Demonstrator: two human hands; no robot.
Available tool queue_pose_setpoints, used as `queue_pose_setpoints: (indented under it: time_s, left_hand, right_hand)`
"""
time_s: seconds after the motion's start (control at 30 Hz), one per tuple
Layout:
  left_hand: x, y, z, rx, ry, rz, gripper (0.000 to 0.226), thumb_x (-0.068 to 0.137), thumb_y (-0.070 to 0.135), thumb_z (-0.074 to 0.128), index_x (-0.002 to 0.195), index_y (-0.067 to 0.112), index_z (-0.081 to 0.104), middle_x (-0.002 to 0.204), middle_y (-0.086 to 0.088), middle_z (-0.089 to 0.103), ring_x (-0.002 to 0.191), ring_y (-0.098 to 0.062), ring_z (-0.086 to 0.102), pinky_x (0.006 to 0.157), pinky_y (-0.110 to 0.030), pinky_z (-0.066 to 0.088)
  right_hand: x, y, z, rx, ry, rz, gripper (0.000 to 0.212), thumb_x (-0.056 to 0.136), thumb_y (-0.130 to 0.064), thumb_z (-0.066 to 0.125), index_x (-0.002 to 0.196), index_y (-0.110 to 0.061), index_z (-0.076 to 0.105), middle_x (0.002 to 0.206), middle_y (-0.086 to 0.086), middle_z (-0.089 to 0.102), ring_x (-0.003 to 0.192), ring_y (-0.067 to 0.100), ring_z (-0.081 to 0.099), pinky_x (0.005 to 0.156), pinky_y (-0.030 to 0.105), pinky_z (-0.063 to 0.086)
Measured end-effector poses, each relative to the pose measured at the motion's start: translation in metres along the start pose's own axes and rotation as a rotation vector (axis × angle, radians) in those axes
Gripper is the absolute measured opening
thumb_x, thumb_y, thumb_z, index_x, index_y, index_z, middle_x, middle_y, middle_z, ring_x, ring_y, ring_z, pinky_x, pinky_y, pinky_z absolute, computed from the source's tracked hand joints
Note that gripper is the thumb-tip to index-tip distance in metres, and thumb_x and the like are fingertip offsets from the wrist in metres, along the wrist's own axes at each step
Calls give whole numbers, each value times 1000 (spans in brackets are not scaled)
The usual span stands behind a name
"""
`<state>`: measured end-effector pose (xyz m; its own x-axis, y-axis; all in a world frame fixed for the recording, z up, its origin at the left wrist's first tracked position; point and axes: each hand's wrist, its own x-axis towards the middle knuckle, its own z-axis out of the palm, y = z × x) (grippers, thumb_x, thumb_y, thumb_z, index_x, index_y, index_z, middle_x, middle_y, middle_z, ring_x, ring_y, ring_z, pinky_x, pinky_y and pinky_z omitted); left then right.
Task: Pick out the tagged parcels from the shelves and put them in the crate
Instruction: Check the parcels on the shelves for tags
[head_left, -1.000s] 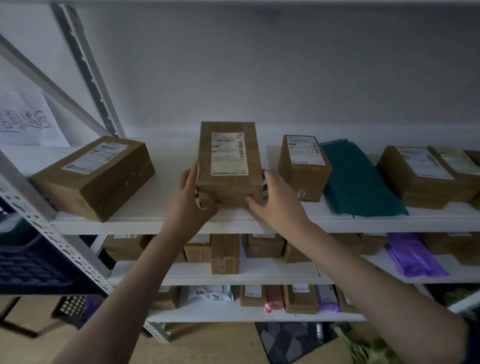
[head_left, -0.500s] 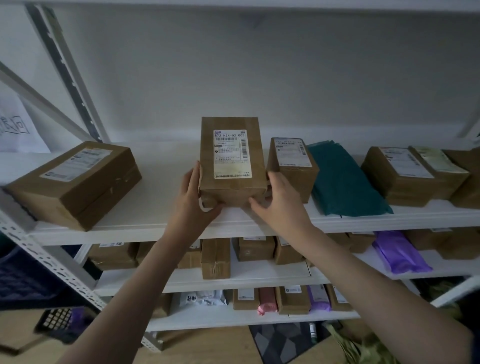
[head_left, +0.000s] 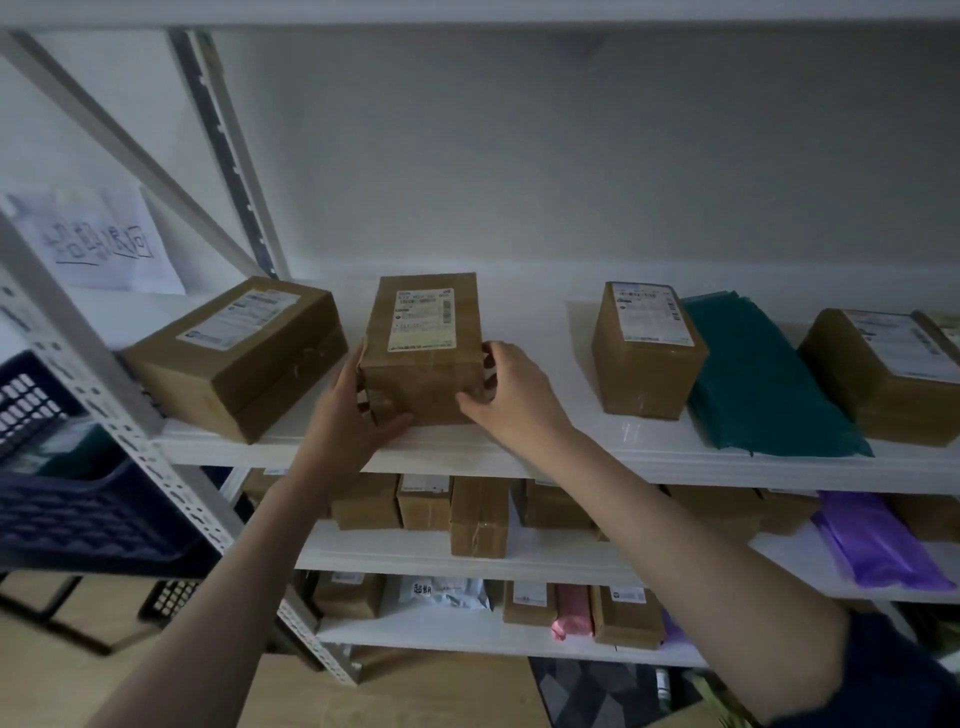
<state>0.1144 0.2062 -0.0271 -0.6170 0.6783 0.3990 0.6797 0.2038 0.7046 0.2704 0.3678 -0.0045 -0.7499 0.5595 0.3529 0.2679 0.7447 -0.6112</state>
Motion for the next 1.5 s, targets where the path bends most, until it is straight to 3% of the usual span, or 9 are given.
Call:
queue_pose_setpoints:
  time_s: [0.23,0.37,0.5,0.67,1.0,1.13,1.27,1.4,1.5]
  left_hand:
    - [-8,-25,-31,60,86,-117,77,83,18,78,148,18,36,142,-5,50,126,-20,54,102,-45,53]
    - [-35,-33,-24,136,122,-122,76,87,19,75,150,14,34,144,-10,48,126,-25,52,104,-42,47]
    - [-65,-17,-4,166,179,-37,56,89,9,72,139,5,47,130,-11,54,111,-22,55,90,-34,46]
    - [-78,18,35,205,76,73,30,90,8,69,120,11,63,122,-2,59,102,-23,61,86,-37,53]
    - [-41,107,130,169,-146,145,27,94,25,66,120,20,62,123,4,58,96,-16,59,85,-34,53]
    - [-23,130,155,146,-203,71,36,95,30,64,130,25,56,130,5,54,111,-17,57,93,-35,50]
    - [4,144,175,161,-263,15,64,89,33,72,146,23,45,137,2,54,119,-19,56,99,-37,49]
    - [33,146,189,147,-332,43,86,77,44,80,150,28,37,141,0,55,123,-20,56,102,-47,51]
    - [49,151,198,141,-343,53,93,75,46,83,151,26,34,146,-2,50,127,-23,52,105,-49,48]
  right_hand:
    - [12,-24,25,24,-52,-42,52,89,-34,72,134,-20,50,127,-2,59,110,16,60,94,38,56]
    - [3,-15,18,-37,-82,-17,61,92,-37,70,144,-14,45,130,4,57,113,20,59,96,35,52]
    - [-15,6,0,-106,-100,5,71,94,-36,67,153,-12,35,136,5,54,117,21,56,97,33,49]
    - [-50,30,-33,-122,-101,25,62,97,-34,65,149,-11,41,140,7,52,123,22,56,101,36,48]
    - [-116,100,-136,-198,-40,105,29,97,-30,63,121,-13,65,119,-1,60,104,17,61,85,29,48]
    - [-115,125,-164,-208,36,175,33,95,-34,64,119,-13,67,114,1,62,99,17,61,82,28,48]
    - [-98,137,-175,-221,85,191,45,93,-39,67,129,-14,61,120,1,63,101,17,62,81,28,51]
    - [-71,142,-174,-254,-13,199,71,83,-48,76,140,-17,48,128,4,60,117,23,58,93,36,52]
    - [-49,146,-167,-214,-46,188,72,75,-59,77,135,-32,50,120,-5,62,108,16,60,86,41,57]
